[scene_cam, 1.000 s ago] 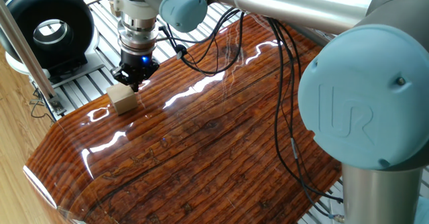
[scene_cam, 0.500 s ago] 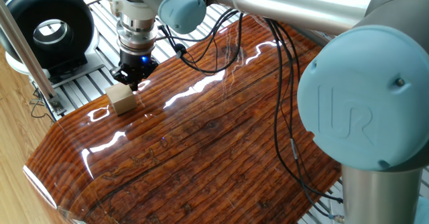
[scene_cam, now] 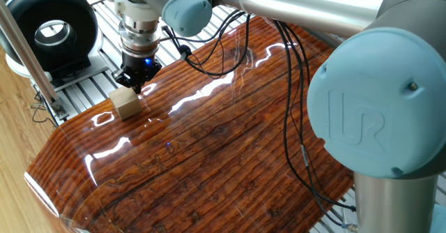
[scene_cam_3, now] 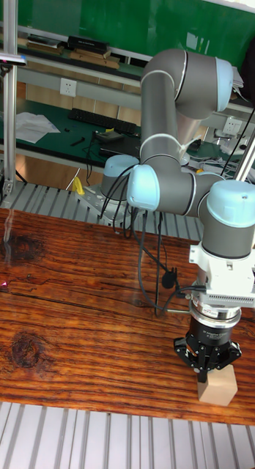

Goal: Use the gripper to push the small block from left to right

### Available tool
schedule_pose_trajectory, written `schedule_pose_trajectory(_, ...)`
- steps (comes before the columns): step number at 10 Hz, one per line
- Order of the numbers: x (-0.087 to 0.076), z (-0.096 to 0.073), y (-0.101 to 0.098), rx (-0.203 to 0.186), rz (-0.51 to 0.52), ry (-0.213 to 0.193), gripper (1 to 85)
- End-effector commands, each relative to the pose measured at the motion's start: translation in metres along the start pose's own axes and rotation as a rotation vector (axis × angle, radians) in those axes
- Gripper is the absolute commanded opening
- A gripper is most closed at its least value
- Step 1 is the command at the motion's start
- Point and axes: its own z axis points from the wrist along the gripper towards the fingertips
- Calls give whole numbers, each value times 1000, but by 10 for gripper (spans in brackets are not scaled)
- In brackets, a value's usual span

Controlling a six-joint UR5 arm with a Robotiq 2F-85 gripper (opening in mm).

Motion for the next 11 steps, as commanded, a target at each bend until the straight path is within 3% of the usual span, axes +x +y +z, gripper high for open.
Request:
schedule_pose_trajectory(1,-3,0,2,-7,6,-2,10)
schedule_pose_trajectory(3,-4,0,-10,34,-23,-5,10)
schedule_pose_trajectory(5,-4,-3,-34,122,-50,0,10)
schedule_pose_trajectory(6,-2,-4,-37,129,-58,9,10)
schedule_pose_trajectory(8,-1,-8,-32,100,-59,17,10)
schedule_pose_trajectory(11,-10,-20,-41,102,-55,-5,10)
